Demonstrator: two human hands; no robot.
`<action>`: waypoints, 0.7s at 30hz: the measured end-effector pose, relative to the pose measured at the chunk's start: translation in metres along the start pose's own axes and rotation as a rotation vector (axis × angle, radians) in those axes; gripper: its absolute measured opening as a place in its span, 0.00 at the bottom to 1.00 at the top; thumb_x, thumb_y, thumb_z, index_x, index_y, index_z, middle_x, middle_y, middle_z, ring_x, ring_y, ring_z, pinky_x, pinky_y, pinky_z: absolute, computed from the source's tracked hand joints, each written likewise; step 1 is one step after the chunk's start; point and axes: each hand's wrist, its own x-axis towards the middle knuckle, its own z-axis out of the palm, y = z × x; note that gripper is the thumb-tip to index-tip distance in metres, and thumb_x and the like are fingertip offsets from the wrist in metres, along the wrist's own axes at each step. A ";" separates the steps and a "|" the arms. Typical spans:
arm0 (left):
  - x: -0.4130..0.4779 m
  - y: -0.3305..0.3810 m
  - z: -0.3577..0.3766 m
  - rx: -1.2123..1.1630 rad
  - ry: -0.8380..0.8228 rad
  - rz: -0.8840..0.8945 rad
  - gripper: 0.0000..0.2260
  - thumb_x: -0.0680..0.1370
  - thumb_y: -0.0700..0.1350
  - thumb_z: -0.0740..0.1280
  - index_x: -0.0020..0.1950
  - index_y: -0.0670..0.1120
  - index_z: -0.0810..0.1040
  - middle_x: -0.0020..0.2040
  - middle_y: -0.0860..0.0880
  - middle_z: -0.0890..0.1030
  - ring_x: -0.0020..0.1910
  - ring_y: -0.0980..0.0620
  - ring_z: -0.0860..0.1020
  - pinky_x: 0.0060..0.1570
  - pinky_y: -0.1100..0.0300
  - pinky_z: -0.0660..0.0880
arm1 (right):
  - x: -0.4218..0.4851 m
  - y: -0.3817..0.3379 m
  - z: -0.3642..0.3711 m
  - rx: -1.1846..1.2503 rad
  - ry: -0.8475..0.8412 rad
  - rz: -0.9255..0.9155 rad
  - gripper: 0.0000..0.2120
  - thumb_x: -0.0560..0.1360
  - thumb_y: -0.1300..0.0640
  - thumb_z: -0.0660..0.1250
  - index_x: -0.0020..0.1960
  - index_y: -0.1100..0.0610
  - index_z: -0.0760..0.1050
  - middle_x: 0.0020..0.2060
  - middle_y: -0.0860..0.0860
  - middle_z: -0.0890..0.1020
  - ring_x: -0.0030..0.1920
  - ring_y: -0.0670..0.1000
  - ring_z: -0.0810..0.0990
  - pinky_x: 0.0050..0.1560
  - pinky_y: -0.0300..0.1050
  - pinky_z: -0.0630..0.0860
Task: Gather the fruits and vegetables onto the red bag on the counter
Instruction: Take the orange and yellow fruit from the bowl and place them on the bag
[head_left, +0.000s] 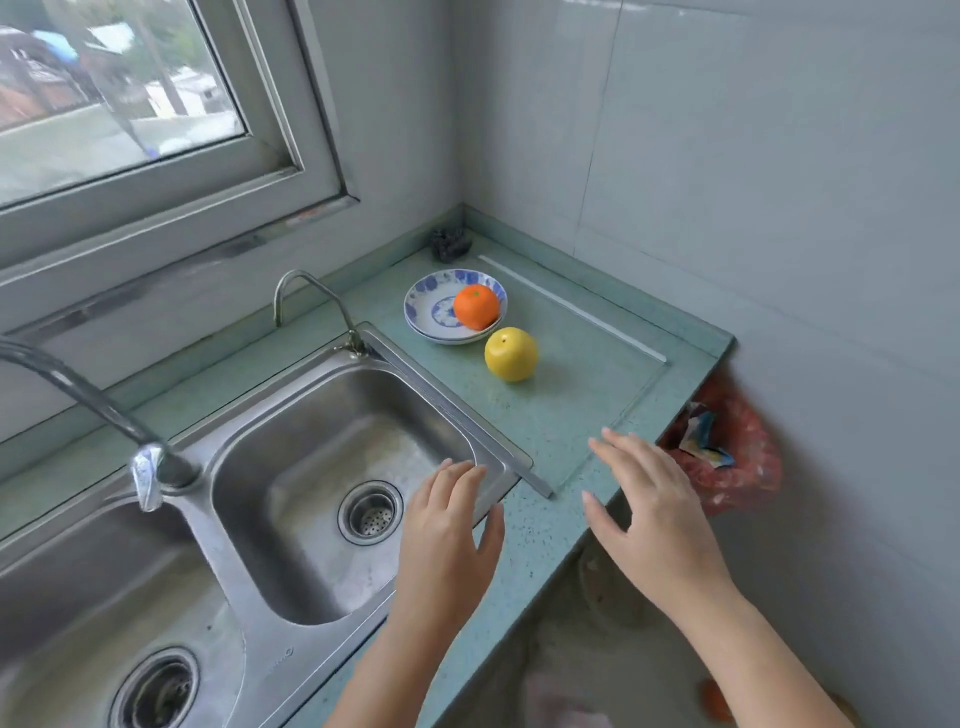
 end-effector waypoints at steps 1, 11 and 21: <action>0.013 -0.002 0.003 -0.012 0.005 -0.023 0.17 0.73 0.50 0.59 0.55 0.42 0.77 0.53 0.47 0.80 0.56 0.46 0.76 0.54 0.57 0.69 | 0.015 0.006 0.003 0.008 -0.015 -0.014 0.24 0.72 0.46 0.56 0.62 0.58 0.72 0.60 0.55 0.76 0.61 0.56 0.73 0.64 0.48 0.64; 0.147 -0.013 0.035 -0.018 0.018 -0.207 0.20 0.73 0.52 0.58 0.55 0.40 0.77 0.53 0.44 0.79 0.53 0.44 0.76 0.54 0.60 0.67 | 0.146 0.060 0.035 0.162 -0.152 -0.072 0.25 0.72 0.45 0.57 0.62 0.59 0.72 0.59 0.56 0.76 0.59 0.56 0.74 0.60 0.50 0.68; 0.213 -0.036 0.074 -0.023 -0.006 -0.318 0.17 0.73 0.47 0.62 0.58 0.39 0.75 0.56 0.44 0.78 0.58 0.45 0.74 0.57 0.59 0.65 | 0.210 0.080 0.080 0.361 -0.251 -0.039 0.29 0.68 0.41 0.58 0.62 0.59 0.72 0.59 0.55 0.76 0.59 0.55 0.73 0.60 0.46 0.67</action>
